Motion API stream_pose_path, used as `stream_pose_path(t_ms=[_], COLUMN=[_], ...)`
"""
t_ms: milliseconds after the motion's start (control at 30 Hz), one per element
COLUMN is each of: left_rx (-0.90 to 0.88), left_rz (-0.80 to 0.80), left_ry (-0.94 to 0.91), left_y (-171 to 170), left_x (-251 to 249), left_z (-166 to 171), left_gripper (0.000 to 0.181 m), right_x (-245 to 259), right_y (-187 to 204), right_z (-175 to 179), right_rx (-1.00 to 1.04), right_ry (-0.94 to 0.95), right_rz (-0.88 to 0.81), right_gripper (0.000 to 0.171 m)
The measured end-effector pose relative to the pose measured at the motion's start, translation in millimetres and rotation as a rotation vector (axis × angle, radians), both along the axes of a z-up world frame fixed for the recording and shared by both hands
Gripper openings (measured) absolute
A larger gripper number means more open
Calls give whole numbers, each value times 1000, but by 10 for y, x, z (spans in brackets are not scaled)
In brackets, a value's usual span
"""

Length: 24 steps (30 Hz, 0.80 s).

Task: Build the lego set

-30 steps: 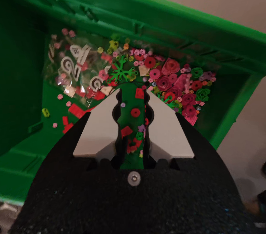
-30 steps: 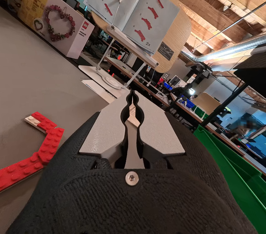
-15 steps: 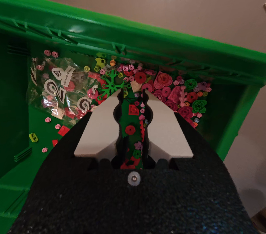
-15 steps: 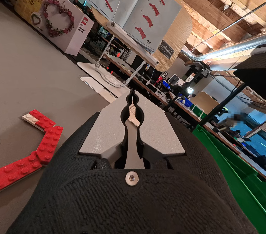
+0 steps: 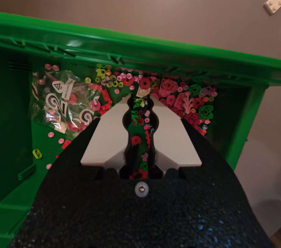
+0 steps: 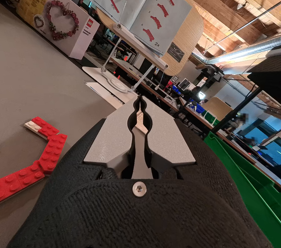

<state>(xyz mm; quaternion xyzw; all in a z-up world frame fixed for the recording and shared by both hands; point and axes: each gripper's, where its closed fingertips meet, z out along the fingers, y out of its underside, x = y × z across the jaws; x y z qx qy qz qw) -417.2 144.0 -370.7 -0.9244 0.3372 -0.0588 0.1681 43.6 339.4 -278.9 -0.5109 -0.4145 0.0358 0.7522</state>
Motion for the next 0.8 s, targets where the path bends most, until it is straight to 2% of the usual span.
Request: stream_pose_path(t_ms=[300, 367, 400, 533, 667, 800], left_rx=[-28, -44, -54, -49, 22, 210], left_rz=[-17, -20, -29, -52, -23, 14], left_ry=[-19, -15, -7, 39, 70, 93], left_y=[15, 6, -6, -34, -52, -86], left_x=[51, 54, 53, 28, -31, 25], left_z=[-46, -75, -95, -73, 137, 547], left_gripper=[24, 23, 15, 15, 14, 14], right_x=[-1, -2, -2, -1, 3, 6], right_y=[0, 0, -1, -5, -11, -11], right_z=[-1, 0, 0, 9, 21, 28], right_rx=[0, 0, 0, -2, -7, -18], right_ry=[0, 1, 2, 9, 25, 42], right_rz=[0, 1, 1, 7, 17, 29], right_gripper=[0, 0, 0, 0, 0, 0])
